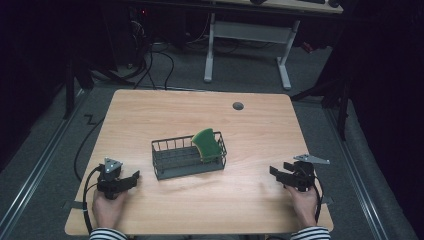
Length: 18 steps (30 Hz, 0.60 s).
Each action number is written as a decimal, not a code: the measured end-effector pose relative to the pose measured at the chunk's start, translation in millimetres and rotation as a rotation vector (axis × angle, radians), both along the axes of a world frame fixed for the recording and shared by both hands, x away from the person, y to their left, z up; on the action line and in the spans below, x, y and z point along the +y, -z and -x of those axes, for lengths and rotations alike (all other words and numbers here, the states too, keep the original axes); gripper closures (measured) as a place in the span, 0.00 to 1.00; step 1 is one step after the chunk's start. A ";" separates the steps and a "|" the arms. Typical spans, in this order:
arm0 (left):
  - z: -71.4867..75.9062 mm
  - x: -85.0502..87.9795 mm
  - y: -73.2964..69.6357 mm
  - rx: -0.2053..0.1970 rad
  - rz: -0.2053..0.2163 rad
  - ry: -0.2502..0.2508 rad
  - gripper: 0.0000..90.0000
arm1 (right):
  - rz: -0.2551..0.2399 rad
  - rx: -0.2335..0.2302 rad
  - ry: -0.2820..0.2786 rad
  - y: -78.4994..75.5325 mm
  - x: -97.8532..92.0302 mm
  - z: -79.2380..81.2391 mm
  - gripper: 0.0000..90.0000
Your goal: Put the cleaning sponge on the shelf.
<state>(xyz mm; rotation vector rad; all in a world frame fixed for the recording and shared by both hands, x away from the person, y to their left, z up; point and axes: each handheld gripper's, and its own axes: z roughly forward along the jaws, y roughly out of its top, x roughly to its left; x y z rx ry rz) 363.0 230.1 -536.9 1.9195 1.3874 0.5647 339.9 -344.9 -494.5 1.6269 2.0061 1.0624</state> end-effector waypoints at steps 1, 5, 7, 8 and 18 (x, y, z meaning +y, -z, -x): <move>0.0 0.0 0.1 -0.001 0.000 0.000 0.30 | 0.004 0.002 0.002 2.1 0.4 -0.5 0.35; 0.0 -0.1 0.0 0.000 -0.001 0.000 0.30 | 0.016 0.003 0.013 8.4 1.4 -1.5 0.35; 0.0 -0.2 0.0 0.000 -0.002 0.000 0.30 | 0.038 0.010 0.014 12.2 3.0 -2.1 0.35; 0.0 -0.1 0.0 0.000 -0.002 -0.001 0.30 | 0.044 0.015 0.014 13.9 3.7 -2.8 0.35; 0.0 -0.1 0.0 0.000 -0.001 -0.002 0.30 | 0.089 0.017 0.030 23.8 6.1 -6.5 0.35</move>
